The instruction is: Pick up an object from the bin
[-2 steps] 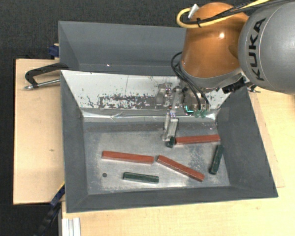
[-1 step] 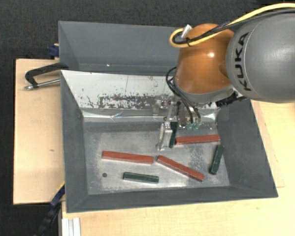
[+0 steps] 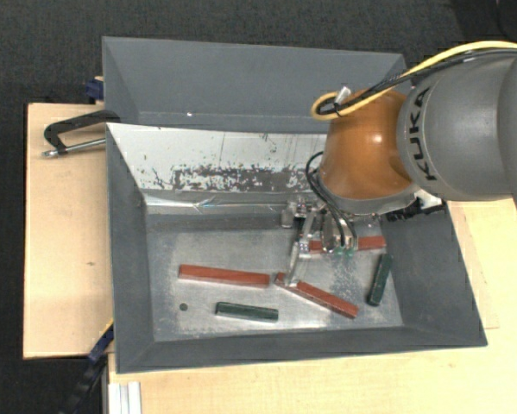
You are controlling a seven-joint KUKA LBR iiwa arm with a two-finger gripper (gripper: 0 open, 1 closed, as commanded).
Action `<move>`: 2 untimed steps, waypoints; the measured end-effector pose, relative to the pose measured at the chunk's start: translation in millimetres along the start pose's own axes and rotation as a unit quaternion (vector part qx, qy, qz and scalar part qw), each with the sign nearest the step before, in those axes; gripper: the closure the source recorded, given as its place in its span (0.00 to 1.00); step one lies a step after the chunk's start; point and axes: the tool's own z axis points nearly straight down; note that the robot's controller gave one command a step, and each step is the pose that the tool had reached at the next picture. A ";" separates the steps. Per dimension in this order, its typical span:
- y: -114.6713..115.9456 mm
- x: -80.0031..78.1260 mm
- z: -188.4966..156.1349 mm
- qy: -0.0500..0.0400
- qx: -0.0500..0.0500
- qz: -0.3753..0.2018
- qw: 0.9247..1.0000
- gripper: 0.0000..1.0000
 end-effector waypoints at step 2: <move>72.5 2.2 47.6 0.001 0.000 -0.090 0.996 1.00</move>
Offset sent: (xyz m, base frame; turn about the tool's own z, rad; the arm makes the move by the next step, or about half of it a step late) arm 0.0000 0.0000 0.0000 0.0000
